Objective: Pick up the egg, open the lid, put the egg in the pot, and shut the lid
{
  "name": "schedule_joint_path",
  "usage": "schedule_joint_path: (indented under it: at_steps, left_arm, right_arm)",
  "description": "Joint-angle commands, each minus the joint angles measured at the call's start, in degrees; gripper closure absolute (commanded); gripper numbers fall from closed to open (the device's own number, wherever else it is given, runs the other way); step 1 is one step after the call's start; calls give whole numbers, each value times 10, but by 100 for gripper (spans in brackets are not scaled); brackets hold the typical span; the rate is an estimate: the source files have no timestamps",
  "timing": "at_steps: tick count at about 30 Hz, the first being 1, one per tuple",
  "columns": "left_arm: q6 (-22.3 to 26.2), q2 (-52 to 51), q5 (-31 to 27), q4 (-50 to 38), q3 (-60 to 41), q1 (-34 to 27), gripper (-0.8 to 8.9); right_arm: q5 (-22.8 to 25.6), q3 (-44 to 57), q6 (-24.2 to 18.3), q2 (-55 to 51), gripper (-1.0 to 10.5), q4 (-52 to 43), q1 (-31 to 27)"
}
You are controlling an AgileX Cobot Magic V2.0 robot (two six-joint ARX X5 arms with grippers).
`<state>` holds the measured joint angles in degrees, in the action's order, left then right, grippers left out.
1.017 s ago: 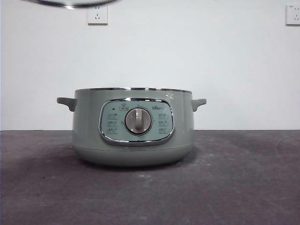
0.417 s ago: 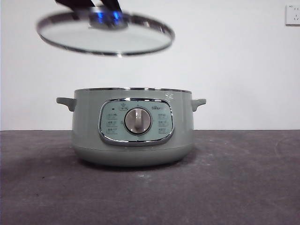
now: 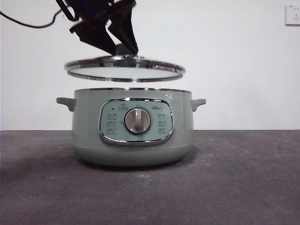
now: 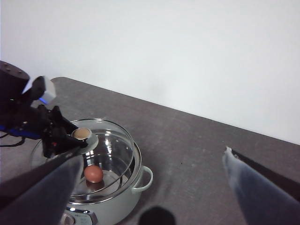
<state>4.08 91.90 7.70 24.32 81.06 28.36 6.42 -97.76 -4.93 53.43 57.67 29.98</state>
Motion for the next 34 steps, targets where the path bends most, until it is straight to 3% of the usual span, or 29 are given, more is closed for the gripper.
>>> schedule_joint_path:
  at_steps: [1,20,34]
  left_arm:
    - [5,6,3,-32,5,2,822]
    - [5,45,2,-66,5,10,822]
    - [5,56,-12,-15,5,11,822]
  right_arm:
    - [0,0,6,1,442,4,0]
    - [0,0,6,3,442,16,0]
    - [-1,0,5,3,442,16,0]
